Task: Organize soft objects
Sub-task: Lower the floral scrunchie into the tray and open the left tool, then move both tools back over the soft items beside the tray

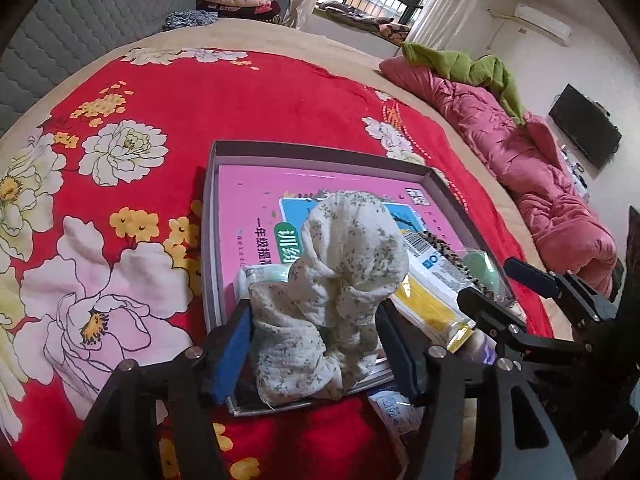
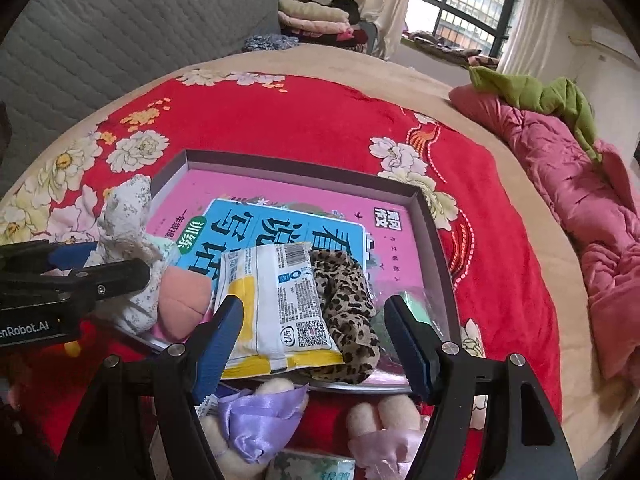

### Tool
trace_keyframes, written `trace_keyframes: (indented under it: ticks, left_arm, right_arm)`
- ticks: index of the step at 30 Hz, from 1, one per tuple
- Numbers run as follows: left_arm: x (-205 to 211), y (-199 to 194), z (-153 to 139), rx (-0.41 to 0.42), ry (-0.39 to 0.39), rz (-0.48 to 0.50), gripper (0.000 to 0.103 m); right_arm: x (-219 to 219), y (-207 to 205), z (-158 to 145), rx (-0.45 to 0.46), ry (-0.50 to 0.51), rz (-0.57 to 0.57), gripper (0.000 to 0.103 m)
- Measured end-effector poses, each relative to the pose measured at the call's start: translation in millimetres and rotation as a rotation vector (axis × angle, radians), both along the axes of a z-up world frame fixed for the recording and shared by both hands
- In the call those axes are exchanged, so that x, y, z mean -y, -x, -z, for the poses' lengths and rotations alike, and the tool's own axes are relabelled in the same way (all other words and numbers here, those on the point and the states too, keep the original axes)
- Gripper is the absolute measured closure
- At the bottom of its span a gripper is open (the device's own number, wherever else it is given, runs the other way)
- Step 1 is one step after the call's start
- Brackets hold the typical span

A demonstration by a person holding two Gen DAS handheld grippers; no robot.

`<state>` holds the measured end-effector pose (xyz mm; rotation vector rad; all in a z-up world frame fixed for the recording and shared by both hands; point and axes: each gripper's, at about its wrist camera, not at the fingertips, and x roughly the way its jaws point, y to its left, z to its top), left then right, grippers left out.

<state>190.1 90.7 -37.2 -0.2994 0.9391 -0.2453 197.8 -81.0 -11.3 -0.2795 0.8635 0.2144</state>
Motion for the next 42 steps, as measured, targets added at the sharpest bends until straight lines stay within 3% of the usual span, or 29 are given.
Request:
trace_keyframes:
  ticks: [19,29,35,42]
  left_arm:
    - [-11.4,13.8,-24.8,0.123,0.057,-0.037,0.037]
    - [-13.7,21.3,-29.9,0.143,0.043,-0.074,0.037]
    - [-8.8,31.8,-41.4,0.224,0.052,-0.075,0.036]
    - [-4.7,41.4,-46.8,0.221,0.002,-0.108,0.036]
  right_arm:
    - [24.3,12.6,-28.8,0.055,-0.061,0.034,0.029]
    - [42.5,18.6,-35.8,0.064,-0.098,0.073,0.029]
    - [51.7,26.4,-45.0,0.084,-0.12,0.082,0.029]
    - [62.8,34.8,-53.9,0.101,-0.145,0.087,0.029]
